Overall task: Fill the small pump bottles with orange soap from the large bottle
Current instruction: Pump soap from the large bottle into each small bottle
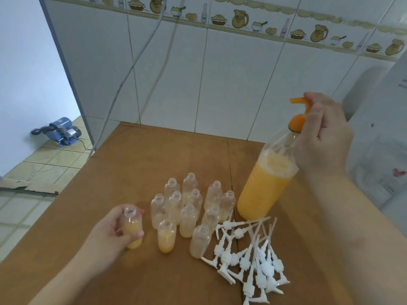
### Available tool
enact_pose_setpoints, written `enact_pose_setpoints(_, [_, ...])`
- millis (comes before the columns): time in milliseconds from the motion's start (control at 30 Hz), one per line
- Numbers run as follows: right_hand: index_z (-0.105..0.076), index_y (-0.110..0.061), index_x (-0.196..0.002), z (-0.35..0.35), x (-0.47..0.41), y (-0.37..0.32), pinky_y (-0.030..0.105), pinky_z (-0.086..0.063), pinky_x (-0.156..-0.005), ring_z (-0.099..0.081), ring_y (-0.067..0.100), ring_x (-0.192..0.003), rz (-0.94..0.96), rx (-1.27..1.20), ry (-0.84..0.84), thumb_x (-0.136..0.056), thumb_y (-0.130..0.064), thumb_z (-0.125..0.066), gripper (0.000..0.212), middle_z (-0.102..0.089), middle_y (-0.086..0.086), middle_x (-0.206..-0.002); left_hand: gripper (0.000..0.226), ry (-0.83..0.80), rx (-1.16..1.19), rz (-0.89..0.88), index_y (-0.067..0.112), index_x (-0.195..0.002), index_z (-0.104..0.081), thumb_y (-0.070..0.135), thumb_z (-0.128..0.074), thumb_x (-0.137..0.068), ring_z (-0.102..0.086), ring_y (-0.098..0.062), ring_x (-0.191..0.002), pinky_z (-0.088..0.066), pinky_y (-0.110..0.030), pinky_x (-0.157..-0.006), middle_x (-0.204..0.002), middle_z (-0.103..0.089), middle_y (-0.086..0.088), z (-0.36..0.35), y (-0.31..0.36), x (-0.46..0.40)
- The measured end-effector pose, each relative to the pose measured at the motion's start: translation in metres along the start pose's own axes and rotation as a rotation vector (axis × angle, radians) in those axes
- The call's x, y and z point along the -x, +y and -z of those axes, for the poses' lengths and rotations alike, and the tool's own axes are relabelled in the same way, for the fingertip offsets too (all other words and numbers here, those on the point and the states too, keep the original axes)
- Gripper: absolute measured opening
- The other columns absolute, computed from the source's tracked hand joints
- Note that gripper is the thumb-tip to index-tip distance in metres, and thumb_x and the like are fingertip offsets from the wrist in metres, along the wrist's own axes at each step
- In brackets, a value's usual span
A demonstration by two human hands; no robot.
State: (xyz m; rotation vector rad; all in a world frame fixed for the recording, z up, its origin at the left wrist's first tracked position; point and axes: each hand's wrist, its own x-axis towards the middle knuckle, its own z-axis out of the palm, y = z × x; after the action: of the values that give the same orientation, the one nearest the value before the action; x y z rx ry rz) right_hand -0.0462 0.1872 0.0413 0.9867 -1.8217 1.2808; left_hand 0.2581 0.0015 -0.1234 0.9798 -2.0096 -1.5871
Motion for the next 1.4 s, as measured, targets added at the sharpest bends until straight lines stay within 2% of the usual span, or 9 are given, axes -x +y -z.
enact_pose_setpoints(200, [-0.062,-0.003,-0.116,0.000,0.001,-0.003,0.056,-0.038,-0.101,-0.053,0.013,-0.109,-0.007,-0.002,0.001,-0.099,-0.019,-0.029,0.040,-0.053,-0.009,-0.112,0.052,-0.016,0.010,-0.008,0.025,-0.105,-0.062,-0.009,-0.077,-0.069,-0.064,-0.009,-0.092,-0.048,-0.010,-0.076,-0.094,-0.069,0.018,-0.022,-0.019,0.000])
enact_pose_setpoints(300, [-0.062,-0.004,-0.117,0.001,0.000,-0.002,0.055,-0.038,-0.102,-0.054,0.017,-0.112,-0.013,-0.004,-0.001,-0.099,-0.019,-0.030,0.039,-0.053,-0.010,-0.113,0.061,-0.184,0.123,0.016,0.030,-0.119,-0.054,-0.002,-0.077,-0.072,-0.061,0.000,-0.104,-0.048,-0.019,-0.087,-0.113,-0.065,0.023,-0.016,-0.025,-0.002])
enact_pose_setpoints(433, [-0.062,-0.004,-0.117,-0.001,-0.001,-0.002,0.055,-0.037,-0.102,-0.053,0.011,-0.111,-0.016,-0.013,-0.008,-0.099,-0.018,-0.031,0.038,-0.052,-0.011,-0.113,0.040,0.058,0.566,0.139,0.021,-0.092,-0.070,-0.003,-0.062,-0.061,-0.056,-0.015,-0.099,-0.048,-0.020,-0.076,-0.105,-0.070,0.006,0.005,-0.014,-0.019])
enact_pose_setpoints(533, [-0.062,-0.004,-0.117,-0.001,0.000,0.000,0.055,-0.037,-0.103,-0.049,0.003,-0.109,-0.017,-0.011,-0.004,-0.099,-0.018,-0.031,0.038,-0.051,-0.012,-0.113,0.030,-0.032,0.215,-0.012,0.018,-0.114,-0.061,0.001,-0.057,-0.089,-0.057,-0.012,-0.111,-0.045,-0.024,-0.086,-0.115,-0.067,0.002,0.018,0.009,-0.022])
enact_pose_setpoints(667, [-0.062,-0.004,-0.117,-0.001,-0.001,-0.001,0.055,-0.037,-0.102,-0.049,0.003,-0.109,-0.015,-0.010,0.000,-0.099,-0.018,-0.031,0.038,-0.052,-0.011,-0.113,0.043,-0.363,-0.194,-0.004,0.029,-0.119,-0.056,0.014,-0.072,-0.082,-0.058,0.007,-0.103,-0.044,-0.014,-0.084,-0.115,-0.063,0.013,0.019,0.039,-0.047])
enact_pose_setpoints(767, [-0.062,-0.005,-0.117,0.001,-0.001,-0.002,0.056,-0.037,-0.102,-0.054,0.013,-0.111,-0.014,-0.010,-0.004,-0.100,-0.017,-0.031,0.038,-0.052,-0.011,-0.113,0.043,-0.454,-0.441,0.033,0.035,-0.116,-0.056,0.022,-0.070,-0.078,-0.060,-0.001,-0.103,-0.048,-0.029,-0.093,-0.112,-0.064,0.014,0.007,0.052,-0.061])
enact_pose_setpoints(1067, [-0.062,-0.006,-0.117,-0.001,-0.002,-0.003,0.056,-0.038,-0.101,-0.058,0.019,-0.110,-0.027,-0.023,-0.003,-0.100,-0.018,-0.031,0.037,-0.054,-0.010,-0.111,0.041,-0.243,-0.838,0.002,0.030,-0.105,-0.061,0.035,-0.079,-0.068,-0.058,-0.004,-0.079,-0.050,-0.022,-0.068,-0.090,-0.060,0.012,-0.023,0.065,-0.070])
enact_pose_setpoints(1267, [-0.062,-0.006,-0.117,-0.002,-0.003,-0.003,0.055,-0.038,-0.102,-0.055,0.016,-0.112,-0.032,-0.007,-0.006,-0.099,-0.020,-0.030,0.039,-0.054,-0.009,-0.112,0.022,-0.086,-0.646,-0.011,0.031,-0.089,-0.067,0.032,-0.079,-0.071,-0.064,-0.010,-0.085,-0.053,-0.034,-0.081,-0.084,-0.068,0.009,0.003,0.064,-0.065])
enact_pose_setpoints(1400, [-0.060,-0.004,-0.118,-0.001,-0.002,-0.002,0.054,-0.035,-0.105,-0.051,0.015,-0.114,-0.011,0.035,-0.041,-0.099,-0.021,-0.030,0.040,-0.061,0.005,-0.116,0.032,-0.013,-0.058,-0.111,0.022,-0.086,-0.075,0.036,-0.087,-0.060,-0.068,-0.019,-0.089,-0.052,-0.043,-0.086,-0.086,-0.074,0.002,0.028,0.082,-0.051])
